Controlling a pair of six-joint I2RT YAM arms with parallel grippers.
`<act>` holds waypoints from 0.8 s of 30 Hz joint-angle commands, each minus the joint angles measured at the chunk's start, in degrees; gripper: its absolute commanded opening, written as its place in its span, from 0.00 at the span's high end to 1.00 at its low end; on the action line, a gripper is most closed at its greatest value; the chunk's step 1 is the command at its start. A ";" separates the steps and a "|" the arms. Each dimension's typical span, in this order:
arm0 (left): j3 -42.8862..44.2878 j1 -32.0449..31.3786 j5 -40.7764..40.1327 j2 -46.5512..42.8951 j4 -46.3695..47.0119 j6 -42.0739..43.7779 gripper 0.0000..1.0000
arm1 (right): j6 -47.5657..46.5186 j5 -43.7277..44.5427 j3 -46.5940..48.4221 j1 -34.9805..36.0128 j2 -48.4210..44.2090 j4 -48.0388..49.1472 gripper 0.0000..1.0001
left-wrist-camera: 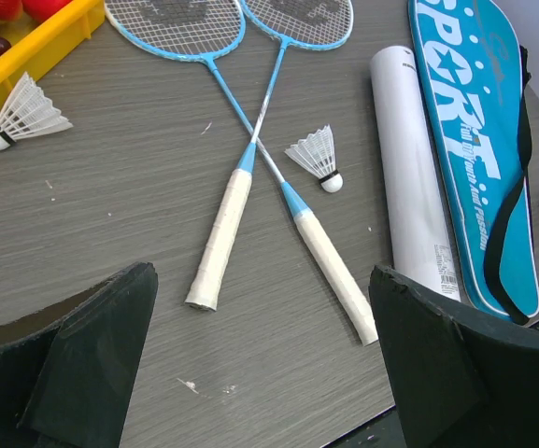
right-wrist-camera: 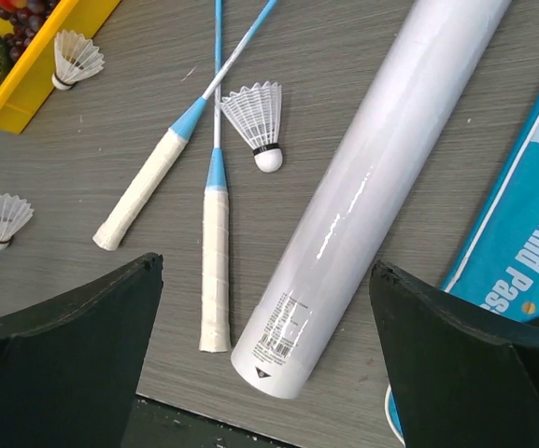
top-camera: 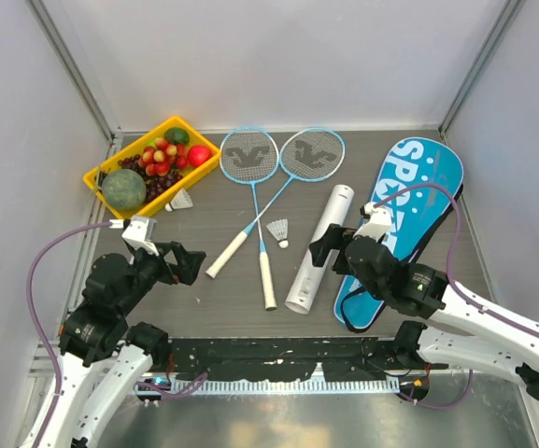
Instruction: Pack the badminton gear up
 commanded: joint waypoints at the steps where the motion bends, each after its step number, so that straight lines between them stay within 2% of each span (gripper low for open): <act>1: -0.17 0.24 -0.61 -0.59 1.08 -0.18 0.00 | 3.40 5.87 1.25 0.21 0.76 0.23 0.05; 7: -0.17 0.24 -0.34 -0.58 1.08 -0.27 0.00 | 5.86 13.33 2.92 0.12 3.39 -1.96 0.05; 9: -0.17 0.24 -0.17 -0.67 1.07 -0.18 0.01 | 3.33 14.22 3.80 -0.49 6.72 -2.06 0.05; 12: -0.17 0.24 -0.43 -0.85 0.99 -0.18 0.00 | 1.12 13.96 4.94 -4.60 10.51 -1.62 0.05; 14: -0.17 0.24 -0.43 -1.02 0.90 -0.27 0.00 | 0.15 11.60 6.26 -9.16 13.49 -1.10 0.04; 20: -0.34 0.24 -0.08 -1.64 1.16 -0.35 0.00 | -2.84 -4.56 5.92 -23.67 19.39 6.10 0.02; 24: -0.34 0.24 -0.08 -2.25 0.99 -0.35 0.01 | -3.18 -11.14 4.68 -28.25 23.60 12.42 0.02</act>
